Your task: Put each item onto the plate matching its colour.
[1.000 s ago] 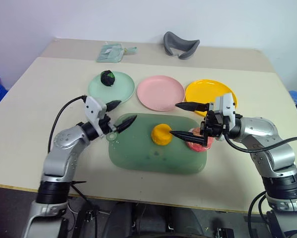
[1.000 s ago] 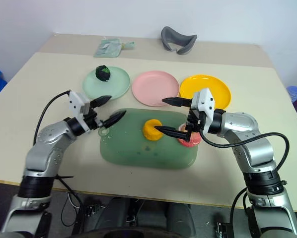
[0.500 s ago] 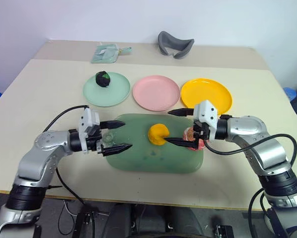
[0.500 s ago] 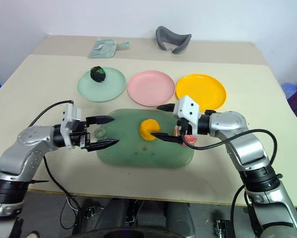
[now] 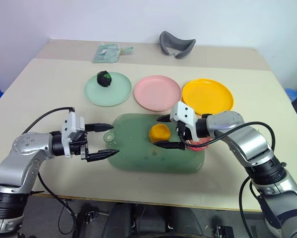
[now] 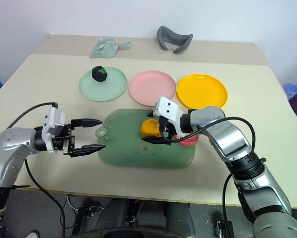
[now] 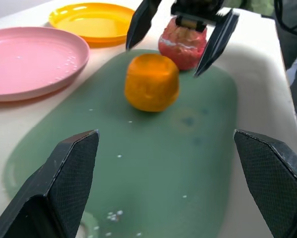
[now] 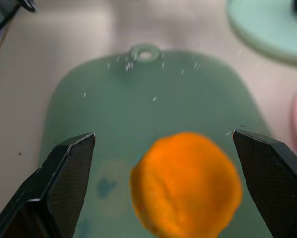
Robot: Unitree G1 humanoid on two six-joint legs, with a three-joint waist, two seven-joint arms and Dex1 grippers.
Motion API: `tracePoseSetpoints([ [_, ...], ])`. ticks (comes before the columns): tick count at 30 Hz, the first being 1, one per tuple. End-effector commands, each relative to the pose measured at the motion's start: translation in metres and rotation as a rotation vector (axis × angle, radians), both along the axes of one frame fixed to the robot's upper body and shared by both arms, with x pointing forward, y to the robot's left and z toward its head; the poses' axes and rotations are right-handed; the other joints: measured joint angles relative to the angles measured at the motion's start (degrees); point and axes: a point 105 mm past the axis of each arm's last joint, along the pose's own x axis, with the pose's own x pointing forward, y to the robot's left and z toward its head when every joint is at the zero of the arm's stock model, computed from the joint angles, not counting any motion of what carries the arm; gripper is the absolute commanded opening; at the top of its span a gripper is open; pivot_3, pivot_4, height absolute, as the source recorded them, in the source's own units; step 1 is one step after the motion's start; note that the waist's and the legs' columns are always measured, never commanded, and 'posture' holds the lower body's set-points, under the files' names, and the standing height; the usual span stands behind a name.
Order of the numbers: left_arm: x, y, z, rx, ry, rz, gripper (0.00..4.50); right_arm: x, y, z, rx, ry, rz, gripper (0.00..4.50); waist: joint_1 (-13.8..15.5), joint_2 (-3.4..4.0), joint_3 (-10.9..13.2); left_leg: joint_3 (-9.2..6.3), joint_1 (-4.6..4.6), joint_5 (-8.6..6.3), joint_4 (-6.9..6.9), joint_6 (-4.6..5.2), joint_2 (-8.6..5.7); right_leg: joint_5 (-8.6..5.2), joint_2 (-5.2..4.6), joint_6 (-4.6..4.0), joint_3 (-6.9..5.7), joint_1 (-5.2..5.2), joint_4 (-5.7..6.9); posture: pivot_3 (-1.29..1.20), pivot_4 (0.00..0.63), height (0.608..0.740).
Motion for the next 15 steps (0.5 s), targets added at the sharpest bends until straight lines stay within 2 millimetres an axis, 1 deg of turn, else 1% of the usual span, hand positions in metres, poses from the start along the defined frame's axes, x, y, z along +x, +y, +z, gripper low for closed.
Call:
tracePoseSetpoints([
  [1,-0.0022,-0.0014,0.0080,-0.003,-0.047,0.006,4.42,0.0034,0.0039,0.0065,-0.017,-0.036,0.016,4.50,0.0,0.00,0.0,0.00,0.00,0.00,0.00,0.00,0.00,0.00,0.00,0.00,0.00,0.00,0.00,0.00,0.150,0.740],
  [14,-0.0096,-0.0014,0.0029,-0.018,-0.045,0.049,4.42,0.0094,0.0136,0.0022,-0.054,-0.049,0.038,4.50,0.0,0.00,0.0,-0.01,0.00,0.00,0.00,0.00,0.01,0.00,-0.01,0.00,0.00,-0.01,0.01,0.00,0.150,0.740],
  [15,-0.0095,-0.0015,0.0029,-0.020,-0.046,0.052,4.48,0.0108,0.0138,0.0027,-0.055,-0.054,0.037,4.25,-0.1,0.00,0.0,0.00,0.00,0.00,0.00,0.00,0.01,0.00,-0.01,0.00,0.00,-0.01,0.00,0.00,0.150,0.740],
])
